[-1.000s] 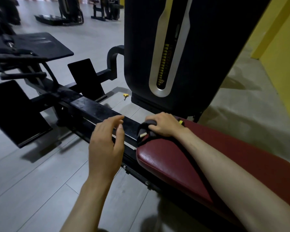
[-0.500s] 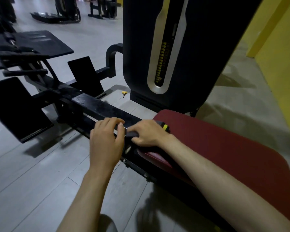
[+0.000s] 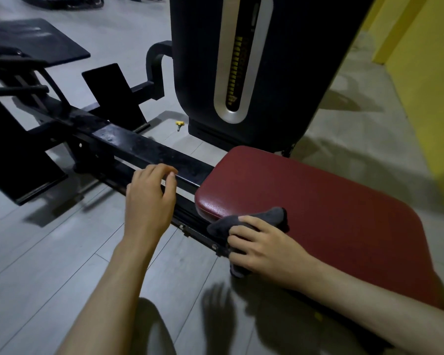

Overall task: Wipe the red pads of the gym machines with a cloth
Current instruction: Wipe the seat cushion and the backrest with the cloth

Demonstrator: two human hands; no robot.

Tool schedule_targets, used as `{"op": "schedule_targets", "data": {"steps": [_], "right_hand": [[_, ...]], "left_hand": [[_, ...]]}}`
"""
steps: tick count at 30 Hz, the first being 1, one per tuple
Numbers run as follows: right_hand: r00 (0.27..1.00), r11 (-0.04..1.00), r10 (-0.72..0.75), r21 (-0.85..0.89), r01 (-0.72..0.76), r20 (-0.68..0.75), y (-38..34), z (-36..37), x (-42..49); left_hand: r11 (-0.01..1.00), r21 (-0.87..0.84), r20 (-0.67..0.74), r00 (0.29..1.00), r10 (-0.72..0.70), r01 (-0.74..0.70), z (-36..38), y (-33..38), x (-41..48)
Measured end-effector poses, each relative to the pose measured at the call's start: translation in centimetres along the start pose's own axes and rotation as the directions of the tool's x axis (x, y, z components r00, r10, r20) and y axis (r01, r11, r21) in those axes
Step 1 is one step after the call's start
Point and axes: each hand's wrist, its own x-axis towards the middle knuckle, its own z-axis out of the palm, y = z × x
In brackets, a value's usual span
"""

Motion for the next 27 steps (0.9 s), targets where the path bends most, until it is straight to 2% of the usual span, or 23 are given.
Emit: {"op": "schedule_targets", "data": {"steps": [3, 6, 9, 13, 18, 21, 23, 27], "right_hand": [[1.0, 0.999, 0.008, -0.033, -0.009, -0.025, -0.2, 0.6, 1.9], [0.999, 0.998, 0.011, -0.054, -0.009, 0.039, -0.6, 0.8, 7.5], [0.994, 0.994, 0.042, -0.104, -0.032, 0.097, -1.4, 0.6, 9.9], [0.996, 0.989, 0.06, -0.136, -0.05, 0.07, -2.0, 0.8, 5.0], [0.985, 0.983, 0.171, -0.075, -0.171, -0.008, -2.0, -1.5, -6.3], [0.984, 0.98, 0.177, -0.085, -0.177, -0.008, -1.9, -3.1, -11.6], [0.983, 0.979, 0.175, -0.094, -0.18, -0.054, -1.9, -3.0, -11.3], [0.975, 0.982, 0.154, -0.081, -0.168, -0.161, -2.0, -0.2, -3.7]], "left_hand": [[1.0, -0.018, -0.028, 1.0, -0.003, 0.003, 0.0, 0.3, 0.2], [1.0, 0.003, -0.042, 0.999, 0.02, -0.02, 0.3, 0.7, -0.3], [0.997, 0.051, 0.009, 0.999, 0.053, -0.054, 0.9, 0.7, -0.6], [0.985, 0.109, 0.065, 0.99, 0.125, -0.131, 1.6, 1.5, 0.0], [0.991, 0.049, 0.09, 0.989, 0.121, -0.126, 3.5, 2.7, 0.6], [0.987, 0.023, 0.151, 0.976, 0.155, -0.16, 5.6, 4.2, 0.2], [0.977, 0.01, 0.201, 0.958, 0.205, -0.212, 7.1, 5.2, -0.3], [0.947, -0.008, 0.272, 0.91, 0.312, -0.323, 9.8, 6.8, -0.8]]}}
